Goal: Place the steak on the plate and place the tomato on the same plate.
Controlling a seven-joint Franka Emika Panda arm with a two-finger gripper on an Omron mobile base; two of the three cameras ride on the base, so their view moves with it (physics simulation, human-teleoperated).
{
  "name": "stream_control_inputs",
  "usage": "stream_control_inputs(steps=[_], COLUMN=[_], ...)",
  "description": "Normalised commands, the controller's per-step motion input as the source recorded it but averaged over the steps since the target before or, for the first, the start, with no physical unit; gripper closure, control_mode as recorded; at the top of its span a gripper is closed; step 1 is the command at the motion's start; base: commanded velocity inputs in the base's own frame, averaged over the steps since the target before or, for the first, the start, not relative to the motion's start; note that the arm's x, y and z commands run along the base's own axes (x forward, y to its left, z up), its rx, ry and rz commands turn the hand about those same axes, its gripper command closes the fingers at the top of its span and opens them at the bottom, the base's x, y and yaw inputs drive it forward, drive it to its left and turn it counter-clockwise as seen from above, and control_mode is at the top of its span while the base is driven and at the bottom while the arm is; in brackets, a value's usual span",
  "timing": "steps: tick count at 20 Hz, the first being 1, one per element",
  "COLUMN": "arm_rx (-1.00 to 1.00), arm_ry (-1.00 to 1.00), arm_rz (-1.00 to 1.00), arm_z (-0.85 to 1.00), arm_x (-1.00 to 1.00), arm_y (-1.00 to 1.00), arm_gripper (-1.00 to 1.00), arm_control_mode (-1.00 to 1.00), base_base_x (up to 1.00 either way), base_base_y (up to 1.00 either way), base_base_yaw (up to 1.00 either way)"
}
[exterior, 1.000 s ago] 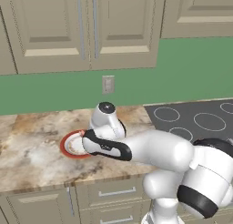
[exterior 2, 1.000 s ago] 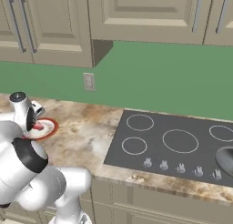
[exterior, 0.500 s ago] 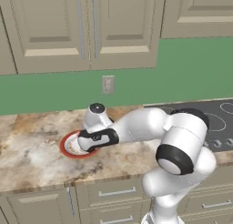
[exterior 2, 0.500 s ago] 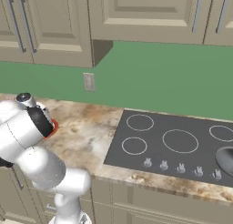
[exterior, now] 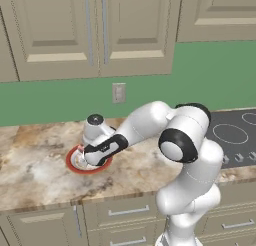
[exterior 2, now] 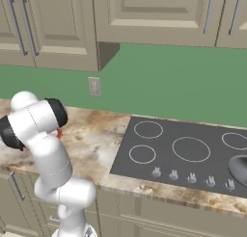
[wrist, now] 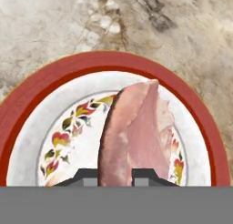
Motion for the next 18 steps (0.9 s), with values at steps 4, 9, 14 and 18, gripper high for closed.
stream_control_inputs(steps=[4, 9, 14, 18], arm_rx=[0.0, 0.0, 0.0, 0.0], arm_ry=[0.0, 0.0, 0.0, 0.0], arm_rz=[-0.02, -0.05, -0.12, -0.17], arm_z=[-0.27, -0.18, -0.1, -0.08], arm_x=[0.09, 0.02, -0.05, -0.2], arm_y=[0.22, 0.28, 0.18, 0.12], arm_gripper=[1.0, 1.0, 1.0, 1.0], arm_control_mode=[-1.0, -1.0, -1.0, -1.0], base_base_x=[0.0, 0.0, 0.0, 0.0], base_base_y=[0.0, 0.0, 0.0, 0.0], base_base_yaw=[0.0, 0.0, 0.0, 0.0])
